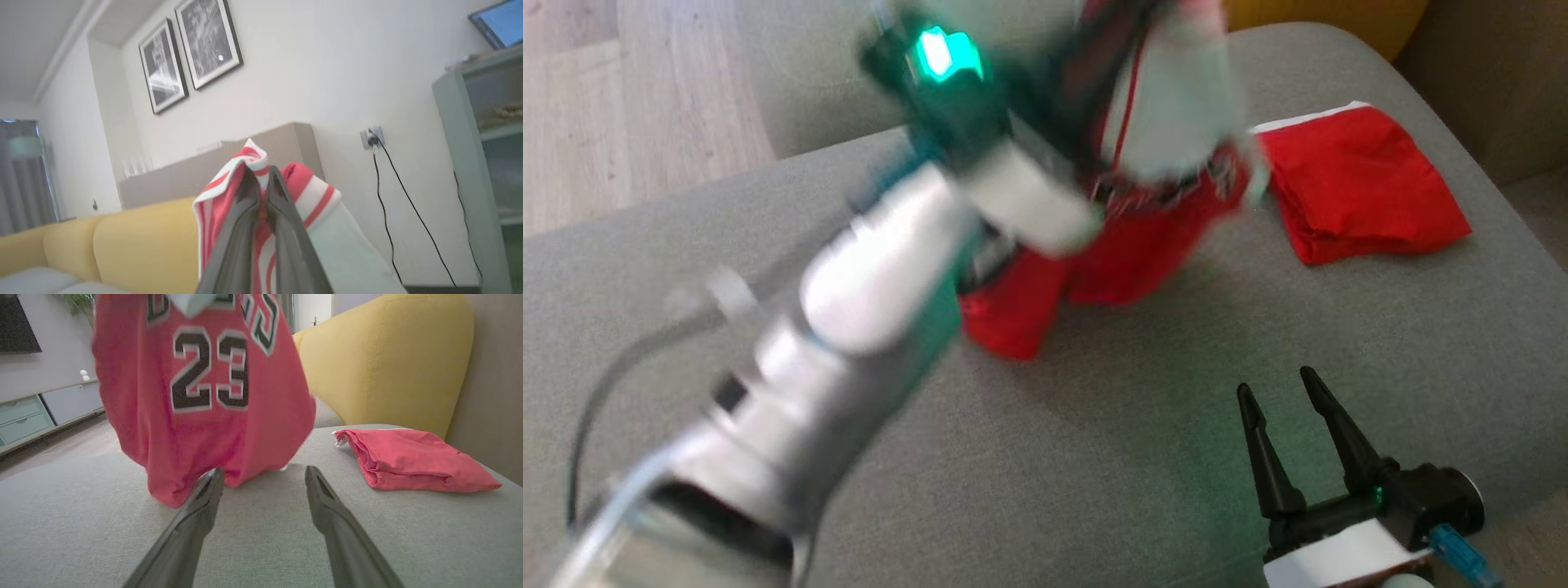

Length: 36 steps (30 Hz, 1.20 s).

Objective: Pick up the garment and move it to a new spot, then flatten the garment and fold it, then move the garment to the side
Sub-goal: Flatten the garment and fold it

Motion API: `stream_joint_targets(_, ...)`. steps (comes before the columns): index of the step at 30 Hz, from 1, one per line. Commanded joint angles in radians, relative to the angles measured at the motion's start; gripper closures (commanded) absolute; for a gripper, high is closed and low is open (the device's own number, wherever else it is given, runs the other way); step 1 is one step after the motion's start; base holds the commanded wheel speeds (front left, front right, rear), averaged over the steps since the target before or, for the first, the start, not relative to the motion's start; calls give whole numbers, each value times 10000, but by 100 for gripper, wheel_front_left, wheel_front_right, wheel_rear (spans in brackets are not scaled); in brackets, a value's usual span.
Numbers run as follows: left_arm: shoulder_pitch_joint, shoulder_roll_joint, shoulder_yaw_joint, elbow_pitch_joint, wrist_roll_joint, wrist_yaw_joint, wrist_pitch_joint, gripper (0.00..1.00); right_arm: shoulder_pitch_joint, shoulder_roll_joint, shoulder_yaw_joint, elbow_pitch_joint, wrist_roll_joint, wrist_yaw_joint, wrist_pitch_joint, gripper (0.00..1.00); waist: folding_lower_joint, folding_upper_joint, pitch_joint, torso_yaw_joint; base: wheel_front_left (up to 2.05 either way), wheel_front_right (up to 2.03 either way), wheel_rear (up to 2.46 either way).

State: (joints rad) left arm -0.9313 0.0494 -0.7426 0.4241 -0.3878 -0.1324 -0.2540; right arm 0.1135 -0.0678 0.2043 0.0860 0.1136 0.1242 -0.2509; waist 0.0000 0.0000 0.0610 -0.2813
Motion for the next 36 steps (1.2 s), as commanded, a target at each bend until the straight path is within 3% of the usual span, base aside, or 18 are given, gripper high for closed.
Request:
stream_joint_targets(1, -1006, 160, 650, -349, -305, 20, -78, 100, -149, 28, 218, -265, 35, 65, -109, 0, 0, 0, -110, 27, 0, 0, 0)
stream_joint_targets(7, -1183, 518, 1487, 485, -1621, 19, -78, 100, 36, 17, 10, -312, 11, 65, -109, 0, 0, 0, -396, 418, 0, 0, 0)
stream_joint_targets(12, 1092, 1320, 1159, 1330, -2626, 18, -75, 100, 124, 46, -151, -409, -13, 65, -109, 0, 0, 0, -349, 818, 0, 0, 0)
stream_joint_targets(13, 2152, 1685, 1267, 1396, -2896, 18, -76, 100, 150, 59, -210, -441, -28, 65, -109, 0, 0, 0, -239, 987, 0, 0, 0)
stream_joint_targets(20, 4482, 2610, 2612, 1088, -2814, 312, -77, 100, 23, 59, -203, -487, -118, 65, -109, 0, 0, 0, 172, 1209, 0, 0, 0)
stream_joint_targets(31, 5653, 2837, 4516, 272, -2276, 488, -77, 100, -8, 24, -284, -468, -212, 65, -109, 0, 0, 0, 435, 1473, 0, 0, 0)
stream_joint_targets(32, 5681, 2813, 4605, 215, -2171, 466, -77, 94, -26, 25, -254, -460, -220, 65, -109, 0, 0, 0, 451, 1503, 0, 0, 0)
stream_joint_targets(33, 5703, 2765, 4668, 177, -2077, 440, -77, 53, -51, 28, -225, -455, -221, 65, -109, 0, 0, 0, 470, 1531, 0, 0, 0)
stream_joint_targets(34, 5728, 2714, 4709, 154, -1961, 417, -77, 0, -79, 29, -189, -447, -224, 65, -109, 0, 0, 0, 486, 1550, 0, 0, 0)
stream_joint_targets(36, 5762, 2618, 4824, 92, -1592, 480, -77, 0, -126, 32, -141, -443, -227, 65, -109, 0, 0, 0, 521, 1580, 0, 0, 0)
